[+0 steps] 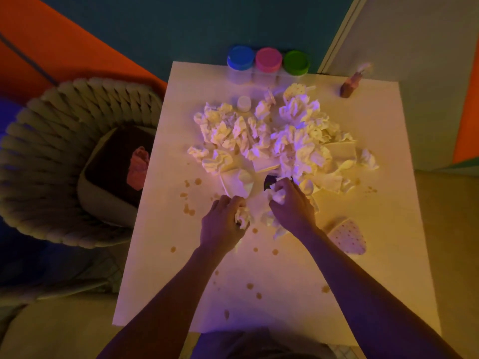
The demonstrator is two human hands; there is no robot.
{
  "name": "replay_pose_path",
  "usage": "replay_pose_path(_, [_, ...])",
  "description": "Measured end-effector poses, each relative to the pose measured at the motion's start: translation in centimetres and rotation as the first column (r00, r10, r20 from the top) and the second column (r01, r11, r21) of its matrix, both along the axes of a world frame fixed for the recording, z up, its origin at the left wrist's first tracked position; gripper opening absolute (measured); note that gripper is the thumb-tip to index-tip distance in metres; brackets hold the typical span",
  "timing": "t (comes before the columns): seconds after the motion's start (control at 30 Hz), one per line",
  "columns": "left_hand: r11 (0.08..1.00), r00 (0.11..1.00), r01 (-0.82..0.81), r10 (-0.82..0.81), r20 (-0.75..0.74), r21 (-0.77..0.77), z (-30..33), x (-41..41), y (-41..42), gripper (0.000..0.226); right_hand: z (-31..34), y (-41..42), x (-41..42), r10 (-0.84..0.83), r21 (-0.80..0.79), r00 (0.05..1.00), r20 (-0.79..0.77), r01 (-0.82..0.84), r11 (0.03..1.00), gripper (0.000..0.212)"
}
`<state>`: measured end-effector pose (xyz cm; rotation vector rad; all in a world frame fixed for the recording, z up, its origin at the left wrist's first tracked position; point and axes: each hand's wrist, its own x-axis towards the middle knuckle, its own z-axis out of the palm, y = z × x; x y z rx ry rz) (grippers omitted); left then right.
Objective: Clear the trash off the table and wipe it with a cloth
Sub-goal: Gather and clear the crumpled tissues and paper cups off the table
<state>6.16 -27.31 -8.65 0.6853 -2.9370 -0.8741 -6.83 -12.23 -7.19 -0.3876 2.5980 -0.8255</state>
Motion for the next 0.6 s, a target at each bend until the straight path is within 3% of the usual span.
replay_pose_path(0.13, [0.996, 0.999, 0.019, -0.015, -0.044, 0.090, 1.2, -0.7, 1.3, 0.046, 0.9, 2.6, 0.6, -0.096, -0.069, 0.995, 0.024, 0.097, 0.993, 0.039])
replay_pose_path(0.6, [0.984, 0.964, 0.139, -0.109, -0.244, 0.111, 5.6, -3.5, 12.8, 0.053, 4.2, 15.0, 3.8, -0.280, -0.174, 0.958, 0.068, 0.288, 0.942, 0.039])
